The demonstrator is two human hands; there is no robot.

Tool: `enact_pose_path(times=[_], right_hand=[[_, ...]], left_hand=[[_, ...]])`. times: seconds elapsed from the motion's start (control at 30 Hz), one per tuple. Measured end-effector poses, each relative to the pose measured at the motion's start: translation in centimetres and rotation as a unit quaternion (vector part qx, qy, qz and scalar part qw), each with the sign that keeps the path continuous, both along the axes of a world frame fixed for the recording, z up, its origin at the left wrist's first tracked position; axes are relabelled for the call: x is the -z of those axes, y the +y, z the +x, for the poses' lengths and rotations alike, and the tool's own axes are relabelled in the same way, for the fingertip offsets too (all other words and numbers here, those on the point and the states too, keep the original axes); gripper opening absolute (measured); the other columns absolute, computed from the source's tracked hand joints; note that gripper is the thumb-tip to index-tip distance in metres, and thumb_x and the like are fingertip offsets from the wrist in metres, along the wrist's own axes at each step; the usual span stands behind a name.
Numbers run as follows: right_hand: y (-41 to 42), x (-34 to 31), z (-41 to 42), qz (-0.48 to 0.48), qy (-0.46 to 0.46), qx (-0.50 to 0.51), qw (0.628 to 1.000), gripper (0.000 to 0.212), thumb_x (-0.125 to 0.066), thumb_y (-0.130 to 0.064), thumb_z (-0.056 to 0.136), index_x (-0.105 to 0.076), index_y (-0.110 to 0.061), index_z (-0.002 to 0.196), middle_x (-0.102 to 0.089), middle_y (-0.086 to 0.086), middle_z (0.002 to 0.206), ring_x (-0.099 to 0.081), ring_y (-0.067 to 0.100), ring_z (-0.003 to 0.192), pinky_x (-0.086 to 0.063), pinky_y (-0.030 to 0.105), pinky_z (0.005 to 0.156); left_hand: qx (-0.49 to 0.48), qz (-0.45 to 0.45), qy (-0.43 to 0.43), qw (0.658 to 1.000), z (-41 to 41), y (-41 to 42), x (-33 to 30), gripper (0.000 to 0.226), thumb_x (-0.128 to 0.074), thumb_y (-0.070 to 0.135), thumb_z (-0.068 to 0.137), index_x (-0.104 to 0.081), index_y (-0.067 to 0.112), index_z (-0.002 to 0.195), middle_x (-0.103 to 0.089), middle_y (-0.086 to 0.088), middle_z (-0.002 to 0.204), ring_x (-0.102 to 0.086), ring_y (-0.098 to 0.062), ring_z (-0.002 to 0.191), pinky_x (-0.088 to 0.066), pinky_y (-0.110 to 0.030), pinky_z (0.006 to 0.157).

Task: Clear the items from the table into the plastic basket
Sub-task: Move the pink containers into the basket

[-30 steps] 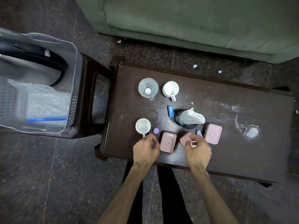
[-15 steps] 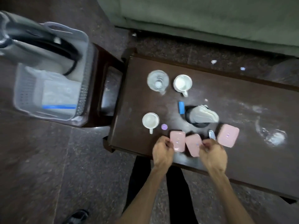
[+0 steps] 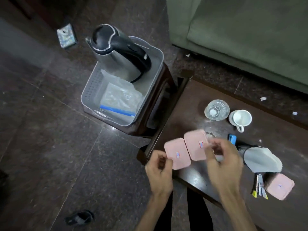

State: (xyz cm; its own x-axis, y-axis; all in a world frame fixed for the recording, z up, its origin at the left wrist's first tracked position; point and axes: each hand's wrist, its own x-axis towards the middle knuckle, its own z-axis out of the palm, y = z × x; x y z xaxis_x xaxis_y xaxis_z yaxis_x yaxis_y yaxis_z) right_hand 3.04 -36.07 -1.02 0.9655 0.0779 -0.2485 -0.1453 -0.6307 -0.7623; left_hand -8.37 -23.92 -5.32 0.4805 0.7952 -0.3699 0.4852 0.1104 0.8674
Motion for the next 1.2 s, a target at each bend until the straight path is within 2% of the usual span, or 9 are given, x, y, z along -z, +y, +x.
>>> enact_pose_path(times=[0.13,0.27,0.4,0.63,0.8,0.9,1.03,1.13,1.2], right_hand=[[9.3,-1.4,4.5,0.045,-0.017,-0.048,0.998,0.008,-0.07,-0.016,0.088,-0.068,-0.022,0.093,-0.065,-0.004,0.089,-0.062,0.021,0.082,-0.054,0.049,0.076],[18.7,-1.7,8.2,0.023,-0.087,-0.068,0.994,0.009,-0.067,-0.022,0.088,-0.07,-0.023,0.096,-0.064,-0.007,0.091,-0.061,0.014,0.082,-0.051,0.038,0.08],[25.4,-0.8,9.2,-0.049,-0.113,-0.104,0.987,0.017,-0.065,-0.019,0.088,-0.07,-0.015,0.104,-0.067,0.003,0.105,-0.064,0.026,0.097,-0.048,0.037,0.08],[28.2,1.3,9.3,-0.123,-0.05,-0.226,0.965,0.023,-0.061,-0.014,0.083,-0.074,-0.014,0.103,-0.067,0.008,0.11,-0.063,0.032,0.106,-0.045,0.034,0.085],[29.9,2.2,9.3,-0.173,0.008,-0.303,0.937,0.025,-0.063,-0.013,0.08,-0.078,-0.018,0.098,-0.069,0.01,0.107,-0.066,0.035,0.1,-0.048,0.032,0.081],[31.0,2.7,9.2,-0.188,0.0,-0.311,0.932,0.026,-0.063,-0.013,0.081,-0.078,-0.013,0.102,-0.069,0.013,0.109,-0.065,0.037,0.104,-0.05,0.035,0.083],[31.8,3.8,9.6,-0.208,0.002,-0.292,0.934,0.027,-0.061,-0.009,0.084,-0.076,-0.011,0.106,-0.069,0.014,0.113,-0.065,0.038,0.107,-0.053,0.039,0.086],[32.0,4.7,9.7,-0.248,0.023,-0.298,0.922,0.029,-0.062,-0.012,0.085,-0.074,-0.01,0.111,-0.07,0.016,0.118,-0.065,0.04,0.111,-0.053,0.04,0.089],[32.2,5.1,9.7,-0.267,0.027,-0.309,0.912,0.029,-0.063,-0.012,0.086,-0.072,-0.011,0.113,-0.07,0.017,0.12,-0.065,0.041,0.113,-0.052,0.039,0.09]], left_hand=[[-0.077,0.032,-0.062,0.995,3.0,7.4,-2.6,0.005,-0.063,0.008,0.075,-0.06,0.006,0.078,-0.057,-0.005,0.068,-0.051,-0.01,0.066,-0.043,-0.03,0.061],[-0.125,0.084,-0.089,0.985,5.7,15.1,-4.5,0.003,-0.058,0.0,0.076,-0.059,-0.002,0.078,-0.054,-0.002,0.07,-0.048,-0.002,0.063,-0.039,-0.015,0.058],[-0.172,0.091,-0.101,0.976,7.1,21.5,-5.2,0.006,-0.056,-0.002,0.078,-0.059,-0.005,0.081,-0.053,-0.009,0.07,-0.05,-0.016,0.065,-0.041,-0.033,0.058],[-0.196,0.088,-0.088,0.973,6.6,26.9,-4.8,0.003,-0.057,0.003,0.08,-0.059,0.003,0.08,-0.054,-0.001,0.067,-0.049,-0.015,0.062,-0.043,-0.038,0.059],[-0.186,0.02,-0.003,0.982,6.3,28.5,-3.5,0.007,-0.059,0.013,0.077,-0.062,0.008,0.074,-0.058,-0.002,0.062,-0.054,-0.016,0.057,-0.05,-0.035,0.06],[-0.117,-0.034,0.109,0.987,6.6,28.5,-2.4,0.018,-0.061,0.028,0.075,-0.064,0.011,0.073,-0.072,-0.009,0.07,-0.072,-0.028,0.071,-0.063,-0.048,0.08],[-0.043,-0.049,0.223,0.973,7.1,27.8,-1.7,0.044,-0.06,0.038,0.065,-0.066,0.014,0.101,-0.078,-0.017,0.092,-0.073,-0.041,0.096,-0.058,-0.05,0.095],[0.038,0.011,0.293,0.955,7.3,26.9,-1.0,0.076,-0.06,0.027,0.072,-0.041,0.012,0.143,-0.076,-0.023,0.105,-0.065,-0.043,0.115,-0.051,-0.046,0.102],[0.098,0.05,0.338,0.935,7.5,26.3,-0.7,0.085,-0.061,0.019,0.078,-0.029,0.013,0.156,-0.072,-0.026,0.114,-0.061,-0.045,0.12,-0.049,-0.047,0.099]])
